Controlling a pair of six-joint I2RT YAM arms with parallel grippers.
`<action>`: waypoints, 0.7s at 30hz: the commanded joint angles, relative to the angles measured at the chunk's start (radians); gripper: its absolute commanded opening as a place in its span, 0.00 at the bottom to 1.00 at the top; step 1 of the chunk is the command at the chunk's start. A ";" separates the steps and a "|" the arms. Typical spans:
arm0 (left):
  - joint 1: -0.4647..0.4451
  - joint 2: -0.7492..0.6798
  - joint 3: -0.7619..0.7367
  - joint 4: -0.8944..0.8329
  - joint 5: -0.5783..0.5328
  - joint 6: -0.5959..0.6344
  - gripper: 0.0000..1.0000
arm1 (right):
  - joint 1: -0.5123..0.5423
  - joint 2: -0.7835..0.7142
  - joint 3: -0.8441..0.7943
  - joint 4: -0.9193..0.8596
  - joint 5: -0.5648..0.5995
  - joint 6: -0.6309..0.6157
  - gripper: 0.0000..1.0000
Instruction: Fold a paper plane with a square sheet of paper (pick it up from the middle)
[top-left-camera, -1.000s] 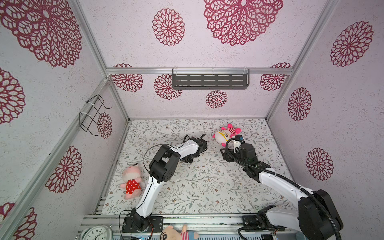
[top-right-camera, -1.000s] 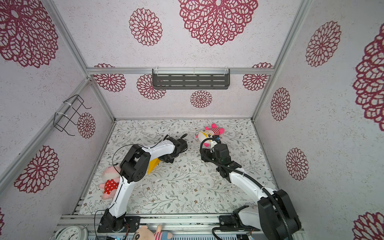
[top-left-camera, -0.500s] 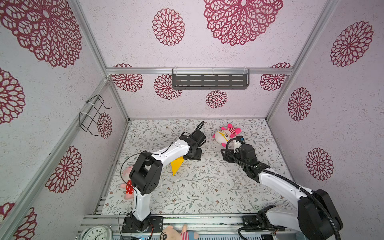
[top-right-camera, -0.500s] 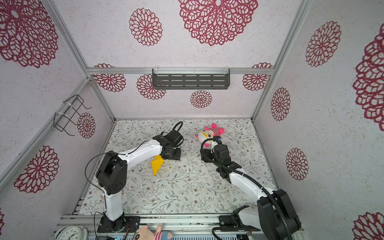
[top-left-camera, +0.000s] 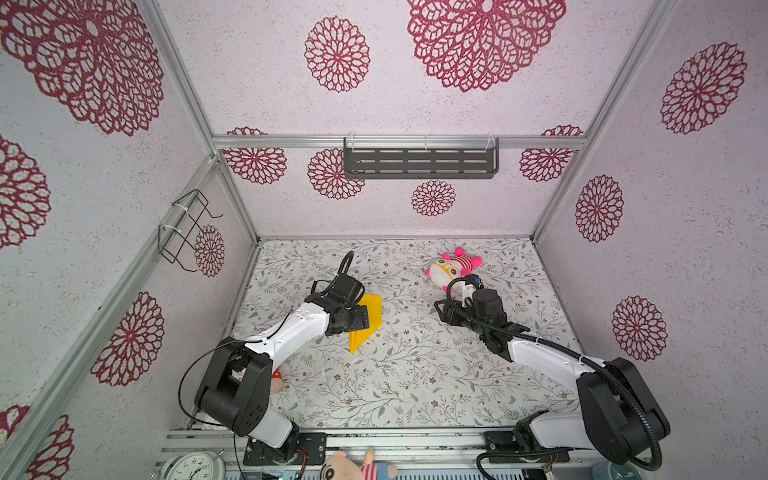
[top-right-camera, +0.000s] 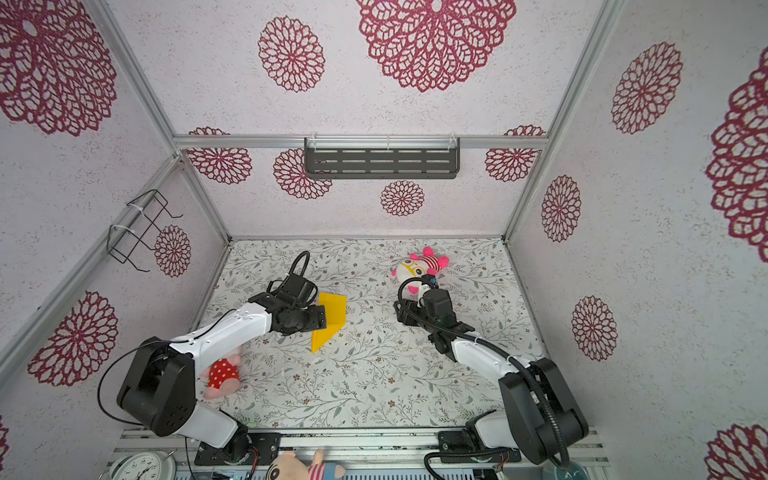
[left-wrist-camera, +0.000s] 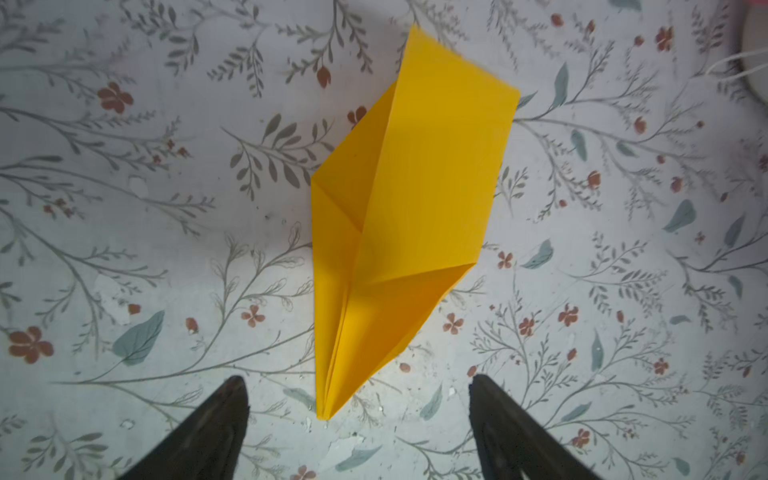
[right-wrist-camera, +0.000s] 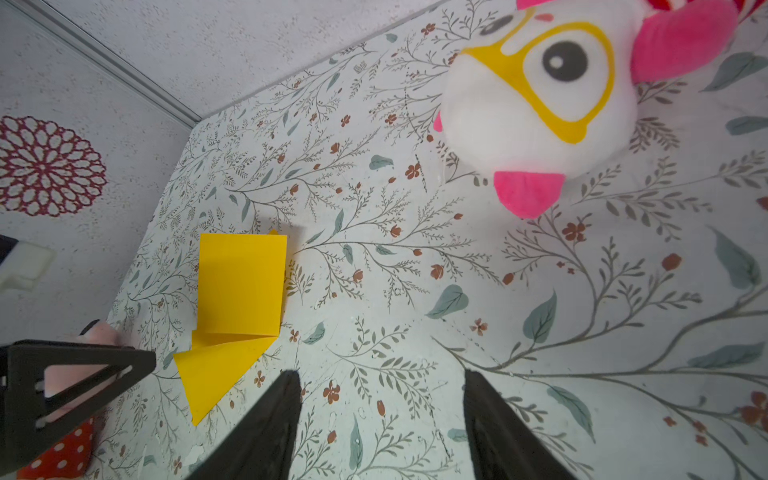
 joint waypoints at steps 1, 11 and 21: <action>0.003 0.061 0.008 0.047 0.024 0.037 0.86 | 0.011 0.018 0.050 0.041 -0.028 0.026 0.66; 0.028 0.167 0.037 0.023 -0.041 0.050 0.63 | 0.029 0.049 0.075 0.029 -0.028 0.033 0.66; 0.064 0.199 0.004 0.071 -0.001 0.048 0.32 | 0.038 0.084 0.097 0.020 -0.034 0.037 0.65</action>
